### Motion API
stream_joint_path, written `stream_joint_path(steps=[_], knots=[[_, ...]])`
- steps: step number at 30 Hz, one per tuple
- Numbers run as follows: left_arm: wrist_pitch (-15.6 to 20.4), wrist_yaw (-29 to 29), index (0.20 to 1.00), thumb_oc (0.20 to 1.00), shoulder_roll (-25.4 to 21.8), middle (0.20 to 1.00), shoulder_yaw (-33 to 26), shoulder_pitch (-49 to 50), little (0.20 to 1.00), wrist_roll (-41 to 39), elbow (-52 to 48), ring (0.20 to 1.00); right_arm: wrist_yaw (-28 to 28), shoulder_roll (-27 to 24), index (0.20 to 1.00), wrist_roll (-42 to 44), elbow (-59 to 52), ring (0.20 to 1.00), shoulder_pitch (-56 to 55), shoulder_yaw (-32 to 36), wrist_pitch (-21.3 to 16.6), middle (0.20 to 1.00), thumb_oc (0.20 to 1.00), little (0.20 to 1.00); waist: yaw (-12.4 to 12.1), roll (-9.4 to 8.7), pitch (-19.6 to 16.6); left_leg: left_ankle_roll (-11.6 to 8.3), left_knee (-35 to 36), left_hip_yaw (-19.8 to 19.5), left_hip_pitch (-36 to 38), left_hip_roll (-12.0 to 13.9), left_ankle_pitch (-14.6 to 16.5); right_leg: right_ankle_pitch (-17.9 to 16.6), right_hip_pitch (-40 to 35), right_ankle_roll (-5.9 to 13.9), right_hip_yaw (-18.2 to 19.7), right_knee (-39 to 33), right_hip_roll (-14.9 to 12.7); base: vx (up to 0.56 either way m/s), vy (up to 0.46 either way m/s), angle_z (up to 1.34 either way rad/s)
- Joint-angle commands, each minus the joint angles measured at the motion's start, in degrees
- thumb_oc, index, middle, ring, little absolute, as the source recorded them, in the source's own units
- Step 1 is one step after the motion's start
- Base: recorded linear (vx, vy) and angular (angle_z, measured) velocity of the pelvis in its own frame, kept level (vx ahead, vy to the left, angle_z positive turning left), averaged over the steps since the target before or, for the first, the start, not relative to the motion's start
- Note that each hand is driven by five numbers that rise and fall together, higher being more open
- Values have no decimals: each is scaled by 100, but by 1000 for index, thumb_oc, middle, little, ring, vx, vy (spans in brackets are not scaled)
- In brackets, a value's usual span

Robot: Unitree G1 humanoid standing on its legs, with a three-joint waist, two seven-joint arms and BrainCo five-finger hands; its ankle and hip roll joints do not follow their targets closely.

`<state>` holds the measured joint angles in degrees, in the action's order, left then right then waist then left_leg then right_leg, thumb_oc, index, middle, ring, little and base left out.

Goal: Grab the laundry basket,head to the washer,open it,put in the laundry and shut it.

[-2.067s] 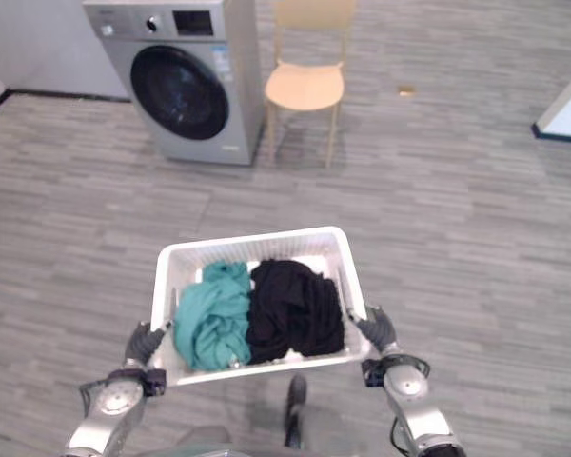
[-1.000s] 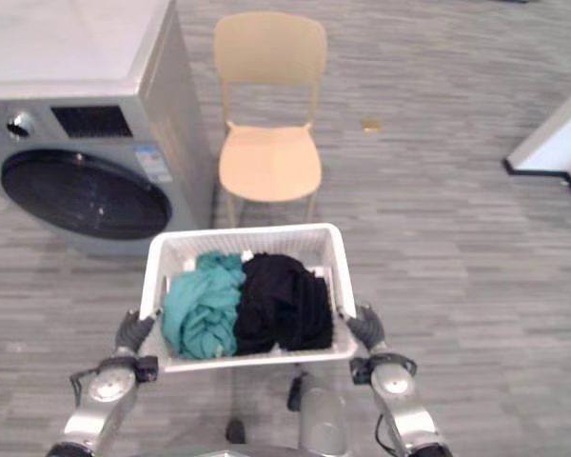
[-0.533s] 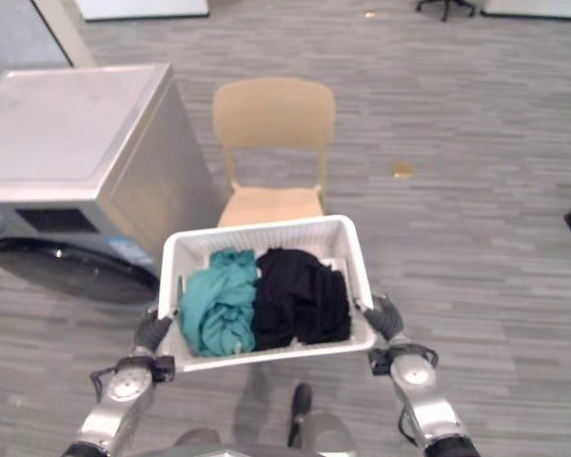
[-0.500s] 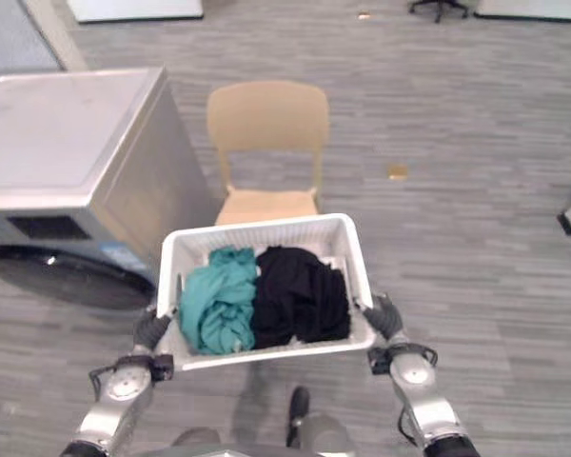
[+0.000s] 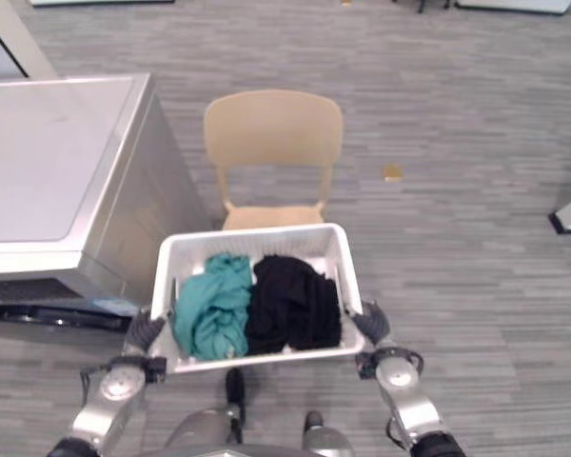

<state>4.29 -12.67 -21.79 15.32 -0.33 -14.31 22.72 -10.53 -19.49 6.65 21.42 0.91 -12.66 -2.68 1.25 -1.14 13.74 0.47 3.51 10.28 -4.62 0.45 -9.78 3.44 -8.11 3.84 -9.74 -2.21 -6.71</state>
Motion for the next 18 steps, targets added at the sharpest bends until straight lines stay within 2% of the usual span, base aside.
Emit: stream_joint_path(steps=[1,3,4,5,8,13,14,15,18], knots=[[860,-301,200,200,419,200,419,-1571,200,127,126,200,-362,65,200,83,-90,200,1393,-363,-712,200,200,200,1,69,342,-457,-861,-165,-158,551,1247,133,1112,53,-74,227,216,-332,142,-28],[900,-441,200,200,430,200,498,-1947,200,104,376,200,-461,88,200,101,88,200,1718,-457,-711,200,200,200,13,62,404,-441,-899,-170,-370,533,1248,84,1388,66,-7,309,198,-192,73,-22],[938,-697,200,200,428,200,662,-2685,200,63,921,200,-636,178,200,143,526,200,2321,-653,-711,200,200,200,23,25,517,-417,-966,-201,-715,489,1227,-20,1803,86,107,426,177,-121,47,-6],[944,-696,200,200,429,200,662,-2701,200,61,934,200,-636,179,200,145,538,200,2338,-652,-716,200,200,200,22,26,513,-417,-978,-202,-736,490,1230,-18,1824,86,108,436,177,-167,73,-15],[972,-1009,200,200,335,200,914,-3964,200,-47,1952,200,-937,202,200,184,1524,200,3549,-973,-605,200,200,200,32,-32,729,-375,-1071,-232,-1113,442,1162,-117,2266,122,226,602,128,-92,61,-25],[913,-1056,200,200,355,200,1032,-4536,200,-172,2602,200,-1020,258,200,315,2169,200,4195,-1099,-537,200,200,200,32,-43,932,-368,-1085,-299,-1270,415,1096,-140,2476,143,288,683,95,-32,17,-10],[883,-1092,944,944,367,944,999,-4598,944,-207,2779,944,-1022,278,504,379,2400,504,4377,-1134,-501,504,504,504,23,-40,1007,-366,-1070,-327,-1288,409,1063,-147,2500,151,291,691,91,0,0,0],[865,-1079,1000,1000,380,1000,989,-4574,1000,-211,2796,1000,-1011,279,1000,397,2448,1000,4409,-1140,-484,1000,1000,1000,14,-40,1028,-368,-1056,-343,-1285,407,1049,-153,2508,154,288,692,94,0,0,0],[849,-1078,1000,1000,414,1000,889,-4241,1000,-182,2589,1000,-992,285,1000,344,2377,1000,4194,-1118,-453,1000,1000,1000,-5,-35,1035,-374,-985,-367,-1202,412,1029,-149,2434,150,281,660,90,0,0,0]])
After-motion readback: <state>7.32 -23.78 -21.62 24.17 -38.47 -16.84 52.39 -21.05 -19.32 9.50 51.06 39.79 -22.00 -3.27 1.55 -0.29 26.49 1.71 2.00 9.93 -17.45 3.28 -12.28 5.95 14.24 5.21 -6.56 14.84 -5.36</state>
